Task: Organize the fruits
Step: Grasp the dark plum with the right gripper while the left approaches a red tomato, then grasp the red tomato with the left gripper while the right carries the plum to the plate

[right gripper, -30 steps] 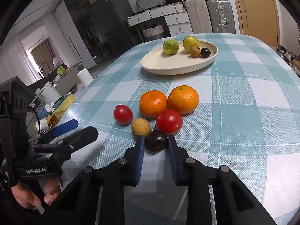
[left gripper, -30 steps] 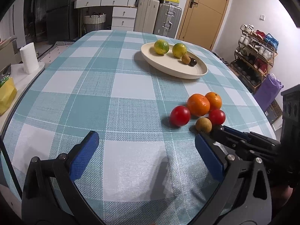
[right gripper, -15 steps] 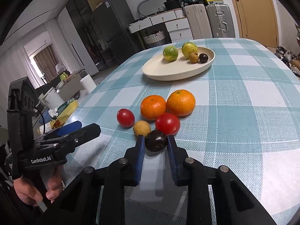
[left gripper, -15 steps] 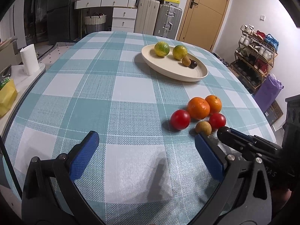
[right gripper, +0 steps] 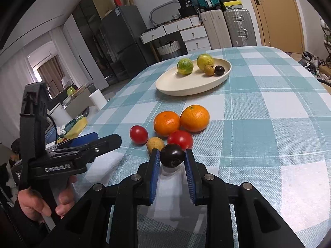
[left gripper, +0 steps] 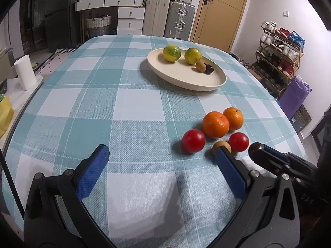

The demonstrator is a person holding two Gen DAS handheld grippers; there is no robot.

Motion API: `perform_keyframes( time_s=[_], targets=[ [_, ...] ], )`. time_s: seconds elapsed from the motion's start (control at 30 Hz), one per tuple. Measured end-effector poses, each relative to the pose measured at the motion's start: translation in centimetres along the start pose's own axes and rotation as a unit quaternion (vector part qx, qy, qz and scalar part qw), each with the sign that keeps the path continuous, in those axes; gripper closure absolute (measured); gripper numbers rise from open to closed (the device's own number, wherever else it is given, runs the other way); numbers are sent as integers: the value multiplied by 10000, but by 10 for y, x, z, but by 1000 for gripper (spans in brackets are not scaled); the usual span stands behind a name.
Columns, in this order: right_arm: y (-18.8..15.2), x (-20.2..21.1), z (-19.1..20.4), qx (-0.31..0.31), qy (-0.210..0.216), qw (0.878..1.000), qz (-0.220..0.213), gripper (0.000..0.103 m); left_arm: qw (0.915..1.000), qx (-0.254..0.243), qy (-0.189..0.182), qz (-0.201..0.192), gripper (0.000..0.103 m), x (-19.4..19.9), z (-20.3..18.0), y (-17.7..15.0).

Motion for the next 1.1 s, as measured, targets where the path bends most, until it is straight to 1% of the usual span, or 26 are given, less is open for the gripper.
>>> perform_keyframes(
  time_s=[0.1, 0.23, 0.3, 0.37, 0.43, 0.53, 0.57, 0.63, 0.67, 0.7, 0.77, 0.8, 0.83, 0.93, 1.0, 1.1],
  targets=[
    [0, 3, -1, -26, -8, 10000, -42, 78, 9998, 7, -179, 103, 1, -5, -2, 3],
    [0, 4, -1, -47, -4, 10000, -72, 78, 9993, -105, -220, 273, 2, -13, -8, 5],
    [1, 5, -2, -50, -6, 9999, -100, 78, 9989, -44, -269, 378, 2, -17, -8, 6],
    [1, 7, -1, -33, -7, 9999, -132, 78, 9987, -10, -330, 386, 4, -20, -9, 7],
    [1, 11, 0, 1, -14, 9998, -185, 78, 9985, -2, -345, 423, 14, -23, -9, 8],
    [1, 13, 2, 45, 12, 9998, -207, 78, 9973, 35, -459, 565, 26, -30, -10, 9],
    [1, 12, 2, 55, 18, 9998, -187, 78, 9969, 44, -514, 593, 32, -32, -10, 10],
    [0, 10, 3, 80, 25, 9998, -157, 78, 9958, 24, -664, 634, 48, -35, -11, 11],
    [0, 10, 4, 86, 34, 9998, -147, 78, 9955, -5, -701, 637, 51, -35, -12, 11],
    [0, 10, 4, 87, 50, 9998, -143, 78, 9950, -29, -766, 643, 57, -36, -13, 12],
    [1, 11, 4, 78, 69, 9998, -161, 78, 9935, -54, -907, 681, 65, -39, -15, 13],
    [1, 11, 3, 69, 66, 9998, -168, 78, 9928, -77, -977, 695, 74, -40, -17, 12],
    [2, 12, 3, 64, 70, 9998, -170, 78, 9923, -116, -1008, 711, 79, -41, -18, 12],
    [4, 12, 2, 71, 64, 9998, -167, 78, 9916, -241, -1060, 695, 79, -41, -21, 12],
    [6, 12, 1, 57, 69, 9998, -153, 78, 9907, -226, -1154, 678, 79, -40, -21, 12],
    [12, 15, -2, 12, 87, 9998, -197, 78, 9907, -217, -1167, 660, 79, -37, -20, 15]
  ],
)
Point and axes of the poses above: each gripper's, at about its wrist camera, not at the fingertips, and x roughly against the way its jaws point, z to its left, y to its top, the point moved 3 cm from there along -x, roughly the way its jaws point, and after that the axes turned 1 degree about -z, right-handed, at the moved point
